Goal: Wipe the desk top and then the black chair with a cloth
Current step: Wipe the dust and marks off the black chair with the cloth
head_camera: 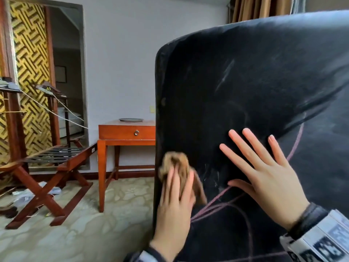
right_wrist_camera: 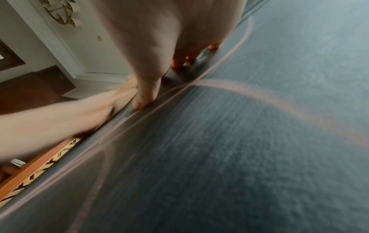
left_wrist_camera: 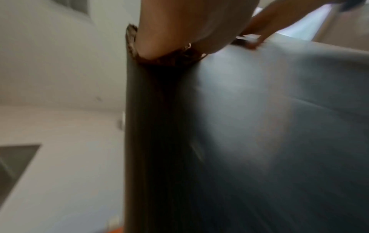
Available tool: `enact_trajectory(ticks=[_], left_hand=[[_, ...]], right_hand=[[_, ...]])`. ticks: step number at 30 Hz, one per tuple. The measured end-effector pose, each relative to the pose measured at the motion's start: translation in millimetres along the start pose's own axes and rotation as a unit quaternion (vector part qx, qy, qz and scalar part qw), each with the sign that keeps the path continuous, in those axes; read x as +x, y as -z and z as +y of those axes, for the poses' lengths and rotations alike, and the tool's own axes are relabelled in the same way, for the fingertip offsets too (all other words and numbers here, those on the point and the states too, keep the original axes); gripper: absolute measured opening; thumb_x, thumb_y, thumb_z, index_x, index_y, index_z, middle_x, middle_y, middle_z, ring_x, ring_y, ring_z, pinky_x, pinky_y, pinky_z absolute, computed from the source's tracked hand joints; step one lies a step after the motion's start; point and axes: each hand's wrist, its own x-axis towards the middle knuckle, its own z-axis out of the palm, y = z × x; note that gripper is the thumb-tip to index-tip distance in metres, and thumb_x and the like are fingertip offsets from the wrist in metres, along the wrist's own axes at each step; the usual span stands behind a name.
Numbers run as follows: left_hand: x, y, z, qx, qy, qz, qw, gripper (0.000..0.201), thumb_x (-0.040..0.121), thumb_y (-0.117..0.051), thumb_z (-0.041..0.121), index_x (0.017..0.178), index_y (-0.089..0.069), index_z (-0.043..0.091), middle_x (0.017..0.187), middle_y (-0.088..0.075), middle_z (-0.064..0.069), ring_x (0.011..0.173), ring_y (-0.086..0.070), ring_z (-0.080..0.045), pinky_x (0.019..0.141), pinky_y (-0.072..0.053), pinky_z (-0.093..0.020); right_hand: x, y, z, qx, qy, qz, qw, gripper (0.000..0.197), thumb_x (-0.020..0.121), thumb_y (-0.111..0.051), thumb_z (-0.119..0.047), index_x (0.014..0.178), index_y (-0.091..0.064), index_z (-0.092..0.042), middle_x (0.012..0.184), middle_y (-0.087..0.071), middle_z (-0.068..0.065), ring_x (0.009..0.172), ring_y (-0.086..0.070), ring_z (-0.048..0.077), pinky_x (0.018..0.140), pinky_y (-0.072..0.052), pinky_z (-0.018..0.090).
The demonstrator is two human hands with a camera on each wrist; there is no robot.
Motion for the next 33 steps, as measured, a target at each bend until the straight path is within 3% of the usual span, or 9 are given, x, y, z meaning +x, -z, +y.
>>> enact_trajectory(ticks=[3, 9, 11, 15, 19, 22, 24, 29, 33], left_hand=[[-24.7, -4.0, -7.4, 0.007, -0.028, -0.024, 0.999, 0.102, 0.076, -0.07, 0.033, 0.151, -0.003, 0.02, 0.158, 0.01, -0.008, 0.146, 0.004, -0.022, 0.118, -0.016, -0.041], [83.6, 35.6, -34.1, -0.045, -0.033, 0.013, 0.998, 0.064, 0.096, -0.03, 0.034, 0.151, -0.001, 0.022, 0.157, 0.005, -0.007, 0.146, 0.01, -0.021, 0.117, -0.01, -0.042], [38.7, 17.7, -32.6, -0.013, -0.063, 0.004, 0.998, 0.077, 0.092, -0.047, 0.029, 0.151, 0.002, 0.022, 0.157, -0.001, -0.011, 0.146, 0.01, -0.022, 0.117, -0.012, -0.044], [-76.9, -8.6, -37.9, 0.053, -0.123, -0.126, 0.983, 0.123, 0.064, -0.085, 0.021, 0.151, 0.001, 0.019, 0.158, 0.01, -0.008, 0.146, 0.001, -0.023, 0.118, -0.003, -0.037], [-10.8, 16.6, -45.4, 0.037, -0.205, -0.038, 0.977, 0.067, 0.091, -0.047, 0.032, 0.149, -0.015, 0.022, 0.153, -0.015, -0.008, 0.139, -0.022, -0.023, 0.117, -0.005, -0.037], [45.1, 31.5, -46.2, 0.006, -0.183, 0.005, 0.983, 0.06, 0.093, -0.038, 0.034, 0.147, -0.017, 0.02, 0.153, -0.014, -0.009, 0.143, -0.012, -0.024, 0.118, -0.004, -0.037], [25.7, 23.0, -45.4, 0.001, -0.184, -0.015, 0.983, 0.062, 0.093, -0.037, 0.032, 0.149, -0.015, 0.019, 0.152, -0.014, -0.01, 0.143, -0.009, -0.025, 0.118, -0.002, -0.038], [-115.8, -12.6, -49.7, 0.076, -0.199, -0.182, 0.96, 0.083, 0.085, -0.045, 0.03, 0.151, 0.002, 0.017, 0.143, -0.028, -0.009, 0.129, -0.034, -0.024, 0.119, 0.002, -0.039], [-82.2, -8.3, -49.8, 0.041, -0.187, -0.092, 0.977, 0.064, 0.088, -0.04, 0.041, 0.146, -0.02, 0.024, 0.143, -0.029, -0.007, 0.13, -0.034, -0.022, 0.115, -0.01, -0.038]], right_hand=[[-2.8, -0.5, 5.6, -0.005, -0.008, -0.003, 1.0, 0.071, 0.08, -0.043, -0.048, 0.146, -0.03, -0.026, 0.156, -0.02, 0.001, 0.143, -0.018, 0.024, 0.113, -0.018, 0.053], [-8.3, -3.9, 5.6, -0.022, -0.014, 0.011, 1.0, 0.069, 0.081, -0.043, -0.048, 0.145, -0.031, -0.027, 0.155, -0.021, 0.0, 0.143, -0.019, 0.023, 0.114, -0.017, 0.051], [-10.0, -4.0, 7.9, -0.021, -0.017, 0.02, 0.999, 0.069, 0.081, -0.045, -0.048, 0.146, -0.03, -0.027, 0.155, -0.02, 0.0, 0.143, -0.018, 0.023, 0.114, -0.016, 0.05], [-13.5, -6.3, 7.6, -0.02, -0.021, 0.035, 0.999, 0.076, 0.078, -0.063, -0.043, 0.145, -0.033, -0.026, 0.154, -0.022, 0.001, 0.142, -0.02, 0.024, 0.113, -0.016, 0.051], [-15.9, 4.3, 1.8, -0.023, -0.045, 0.024, 0.998, 0.085, 0.072, -0.073, -0.034, 0.145, -0.033, -0.021, 0.154, -0.021, 0.006, 0.143, -0.019, 0.028, 0.112, -0.016, 0.053], [-15.5, 1.6, -32.1, -0.005, -0.018, 0.013, 1.0, 0.091, 0.068, -0.073, -0.038, 0.145, -0.033, -0.012, 0.155, -0.017, 0.011, 0.143, -0.014, 0.03, 0.115, -0.015, 0.051], [-20.6, -11.1, -53.2, 0.007, 0.03, -0.028, 0.999, 0.098, 0.067, -0.073, -0.043, 0.147, -0.027, -0.01, 0.156, -0.015, 0.008, 0.144, -0.013, 0.026, 0.116, -0.014, 0.048], [-28.9, -25.3, -47.4, 0.03, 0.032, -0.058, 0.997, 0.1, 0.068, -0.074, -0.043, 0.149, -0.022, -0.013, 0.156, -0.016, 0.002, 0.144, -0.013, 0.021, 0.117, -0.012, 0.044], [-27.2, -26.5, -50.2, 0.033, 0.03, -0.049, 0.998, 0.099, 0.069, -0.074, -0.04, 0.148, -0.023, -0.013, 0.156, -0.016, 0.001, 0.144, -0.014, 0.02, 0.117, -0.012, 0.044]])
